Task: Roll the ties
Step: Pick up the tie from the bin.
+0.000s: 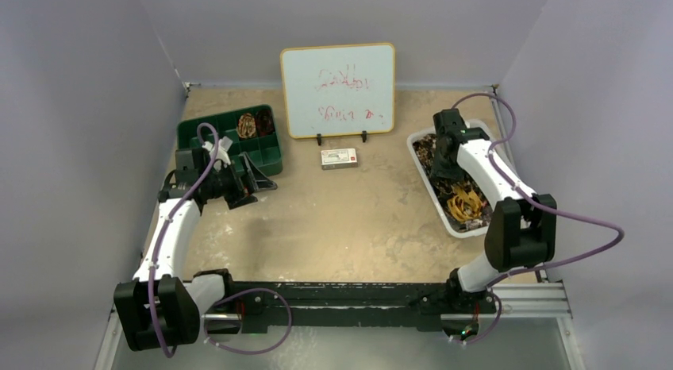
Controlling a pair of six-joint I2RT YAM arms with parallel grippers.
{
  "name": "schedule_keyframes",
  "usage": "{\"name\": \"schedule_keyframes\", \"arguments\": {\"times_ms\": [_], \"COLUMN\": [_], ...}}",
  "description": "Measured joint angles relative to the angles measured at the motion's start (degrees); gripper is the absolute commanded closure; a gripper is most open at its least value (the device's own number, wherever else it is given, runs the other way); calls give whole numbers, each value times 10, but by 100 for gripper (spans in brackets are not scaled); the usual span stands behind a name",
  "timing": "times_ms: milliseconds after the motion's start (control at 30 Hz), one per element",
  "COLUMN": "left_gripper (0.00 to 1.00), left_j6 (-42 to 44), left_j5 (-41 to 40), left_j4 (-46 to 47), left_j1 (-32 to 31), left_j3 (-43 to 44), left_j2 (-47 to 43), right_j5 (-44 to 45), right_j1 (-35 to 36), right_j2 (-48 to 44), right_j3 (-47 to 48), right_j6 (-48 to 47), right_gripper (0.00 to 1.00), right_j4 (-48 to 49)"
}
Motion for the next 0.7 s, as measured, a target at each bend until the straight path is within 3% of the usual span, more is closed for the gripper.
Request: {"name": "schedule_keyframes", "arguments": {"times_ms": [167,500,700], "left_gripper": [5,5,5], "left_j6": [0,0,0], "left_j5": [0,0,0], "left_j4": [0,0,0], "left_j1": [-3,-4,-4], "left_j3": [0,0,0], "left_j2": [0,0,1], "right_j5": [4,-5,-132], "right_j1": [0,0,0], "right_j2": [-2,-147,-206], "right_j3": [-1,66,95], "right_j6": [-12,-15,5], "right_gripper": [100,100,100], "right_j4": [0,-16,9]}}
